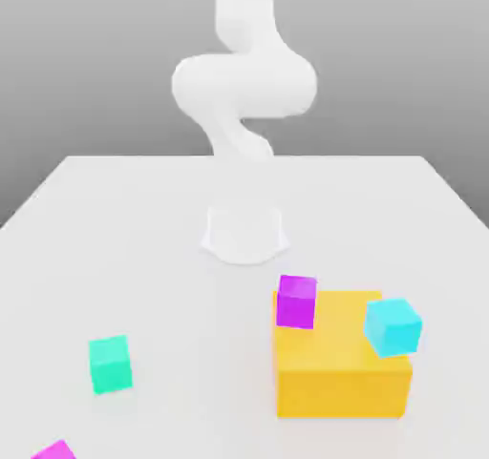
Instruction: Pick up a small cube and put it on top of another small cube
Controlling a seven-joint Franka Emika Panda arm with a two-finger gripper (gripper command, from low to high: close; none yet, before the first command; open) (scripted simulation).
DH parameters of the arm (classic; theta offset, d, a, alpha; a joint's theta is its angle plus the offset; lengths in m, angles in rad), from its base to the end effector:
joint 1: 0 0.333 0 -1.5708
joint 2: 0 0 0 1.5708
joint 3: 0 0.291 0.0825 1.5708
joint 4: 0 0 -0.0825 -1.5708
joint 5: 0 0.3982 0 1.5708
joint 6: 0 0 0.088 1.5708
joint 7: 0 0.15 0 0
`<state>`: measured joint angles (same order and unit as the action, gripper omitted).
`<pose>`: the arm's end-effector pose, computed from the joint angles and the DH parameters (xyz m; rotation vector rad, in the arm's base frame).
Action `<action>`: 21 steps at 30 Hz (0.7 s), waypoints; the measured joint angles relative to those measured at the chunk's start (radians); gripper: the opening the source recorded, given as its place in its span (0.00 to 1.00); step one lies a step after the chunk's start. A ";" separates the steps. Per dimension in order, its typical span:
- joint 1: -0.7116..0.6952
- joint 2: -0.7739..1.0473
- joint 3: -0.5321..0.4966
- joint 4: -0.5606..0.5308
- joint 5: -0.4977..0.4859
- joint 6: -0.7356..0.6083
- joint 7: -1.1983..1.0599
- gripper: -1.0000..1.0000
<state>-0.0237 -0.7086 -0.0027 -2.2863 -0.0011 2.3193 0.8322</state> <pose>0.4381 -0.0119 0.6362 -2.4452 1.1188 -0.9613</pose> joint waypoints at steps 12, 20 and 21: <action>-0.099 0.441 -0.030 0.066 -0.005 0.093 0.155 0.50; -0.161 0.731 -0.066 0.110 0.012 0.155 0.243 0.50; -0.168 0.768 -0.069 0.115 0.015 0.162 0.253 0.50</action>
<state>-0.1917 0.0591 -0.0713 -2.1709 0.0142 2.4813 1.0853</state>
